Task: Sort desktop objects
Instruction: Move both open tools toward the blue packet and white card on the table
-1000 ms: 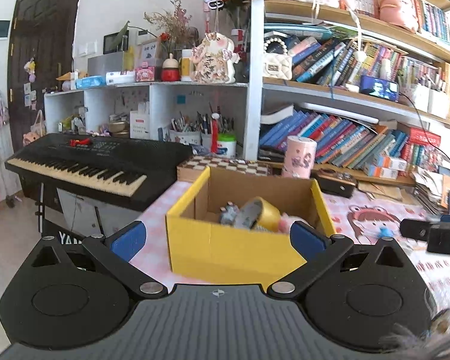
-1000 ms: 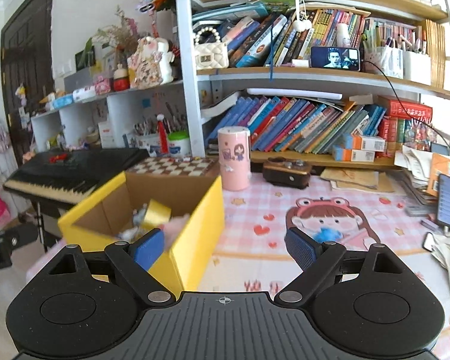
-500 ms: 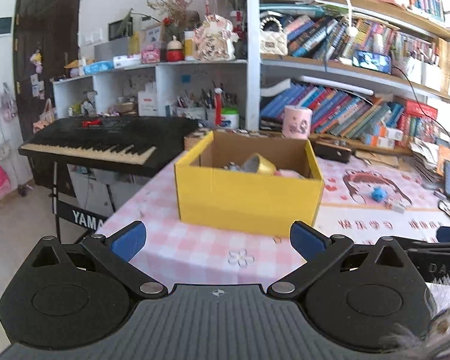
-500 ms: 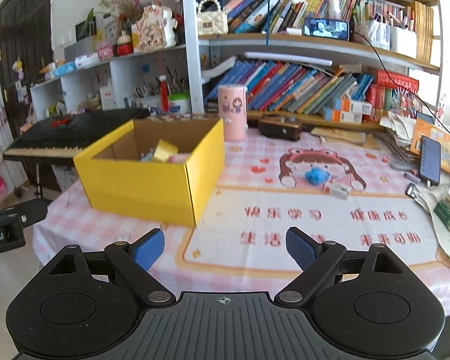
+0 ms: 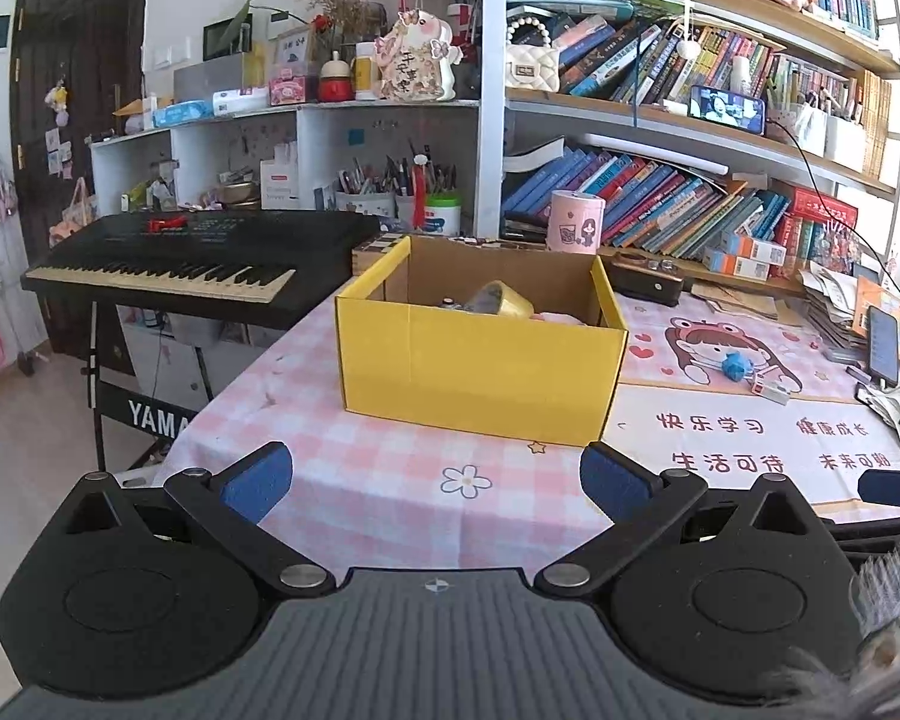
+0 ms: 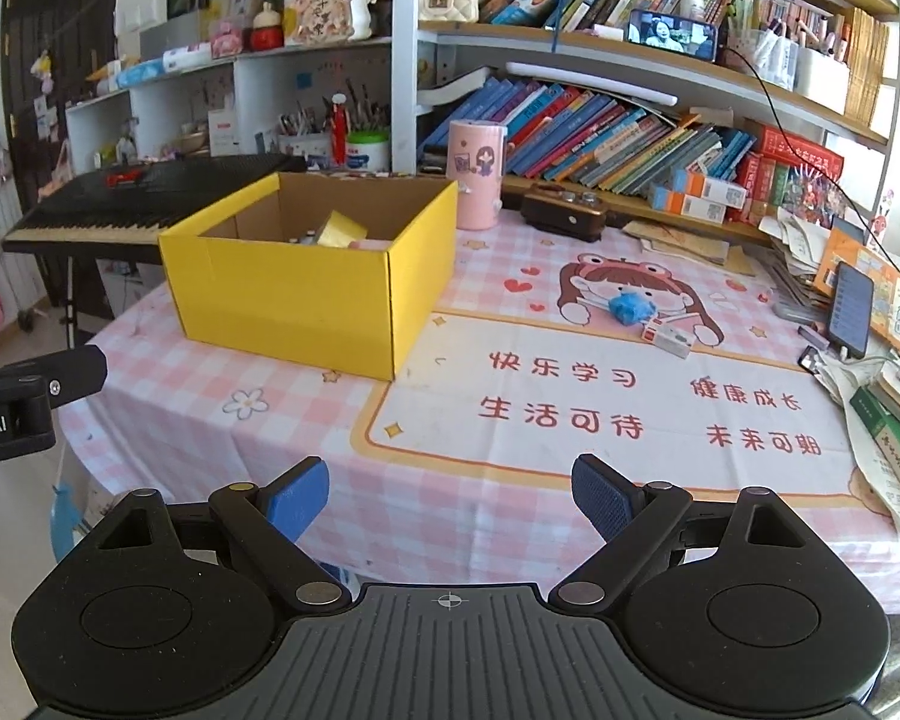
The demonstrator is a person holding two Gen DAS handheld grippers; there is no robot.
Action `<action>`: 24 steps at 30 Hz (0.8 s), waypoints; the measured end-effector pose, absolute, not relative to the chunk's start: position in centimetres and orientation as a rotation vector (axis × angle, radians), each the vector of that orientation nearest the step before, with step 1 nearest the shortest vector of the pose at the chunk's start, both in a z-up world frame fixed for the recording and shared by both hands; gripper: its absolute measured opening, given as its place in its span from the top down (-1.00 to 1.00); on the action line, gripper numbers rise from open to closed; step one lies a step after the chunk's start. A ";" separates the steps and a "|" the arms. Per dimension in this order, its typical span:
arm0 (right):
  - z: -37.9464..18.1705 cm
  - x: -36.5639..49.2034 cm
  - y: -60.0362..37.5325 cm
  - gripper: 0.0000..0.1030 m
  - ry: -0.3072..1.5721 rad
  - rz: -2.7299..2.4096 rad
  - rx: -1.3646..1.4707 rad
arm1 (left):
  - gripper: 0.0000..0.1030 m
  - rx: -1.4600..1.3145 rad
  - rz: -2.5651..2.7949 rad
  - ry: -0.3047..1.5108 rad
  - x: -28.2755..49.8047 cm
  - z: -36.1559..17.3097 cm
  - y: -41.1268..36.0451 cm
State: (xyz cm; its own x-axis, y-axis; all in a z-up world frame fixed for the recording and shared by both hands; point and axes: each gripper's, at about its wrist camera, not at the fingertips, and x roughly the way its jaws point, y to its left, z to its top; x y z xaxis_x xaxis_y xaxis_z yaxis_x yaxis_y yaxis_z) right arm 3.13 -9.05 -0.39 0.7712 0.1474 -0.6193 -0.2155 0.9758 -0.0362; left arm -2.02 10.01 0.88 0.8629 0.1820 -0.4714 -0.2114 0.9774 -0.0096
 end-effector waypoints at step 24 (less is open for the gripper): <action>-1.2 4.5 -15.2 -0.75 0.733 0.009 -0.048 | -1.00 -0.011 -0.016 0.602 3.4 -0.8 3.9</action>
State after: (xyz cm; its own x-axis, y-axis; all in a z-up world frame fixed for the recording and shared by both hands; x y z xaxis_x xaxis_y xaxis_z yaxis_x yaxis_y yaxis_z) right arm 4.46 -15.20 -1.16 0.7434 -0.0089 -0.6688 -0.0247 0.9989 -0.0407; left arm 3.40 3.89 -0.80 0.8242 -0.0184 -0.5660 0.0117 0.9998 -0.0154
